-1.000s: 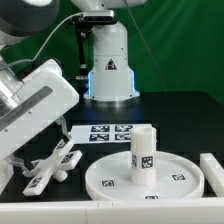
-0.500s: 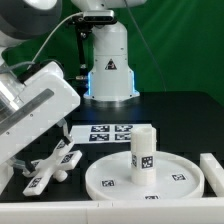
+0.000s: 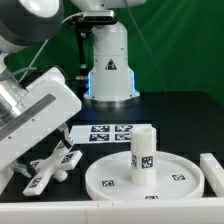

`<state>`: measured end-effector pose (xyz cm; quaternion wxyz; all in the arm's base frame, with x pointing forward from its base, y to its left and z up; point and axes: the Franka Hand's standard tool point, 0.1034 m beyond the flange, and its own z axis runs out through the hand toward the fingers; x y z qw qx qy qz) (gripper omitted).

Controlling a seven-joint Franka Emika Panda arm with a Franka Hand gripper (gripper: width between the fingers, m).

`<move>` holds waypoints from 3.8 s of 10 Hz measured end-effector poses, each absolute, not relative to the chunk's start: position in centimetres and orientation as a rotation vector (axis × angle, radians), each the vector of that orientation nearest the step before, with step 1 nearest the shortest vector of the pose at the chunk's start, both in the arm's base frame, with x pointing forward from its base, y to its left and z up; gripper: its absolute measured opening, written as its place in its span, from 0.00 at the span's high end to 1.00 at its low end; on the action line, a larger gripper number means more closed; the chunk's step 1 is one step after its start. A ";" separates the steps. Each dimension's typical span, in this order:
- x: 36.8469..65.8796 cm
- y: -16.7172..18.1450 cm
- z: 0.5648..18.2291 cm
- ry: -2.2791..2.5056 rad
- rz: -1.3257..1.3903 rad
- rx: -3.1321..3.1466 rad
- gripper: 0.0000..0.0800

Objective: Assemble round table

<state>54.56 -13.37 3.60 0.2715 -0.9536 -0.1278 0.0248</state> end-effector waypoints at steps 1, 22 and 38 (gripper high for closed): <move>54.6 -13.3 3.6 -0.346 0.066 -2.568 0.19; 54.3 -11.7 4.2 -0.296 0.120 -2.583 0.47; 54.4 -12.1 2.8 -0.371 0.041 -2.638 0.19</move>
Offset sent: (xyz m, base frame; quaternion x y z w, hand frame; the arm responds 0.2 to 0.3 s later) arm -0.0019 0.0043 -0.0089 -0.0030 0.0103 0.0050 0.9999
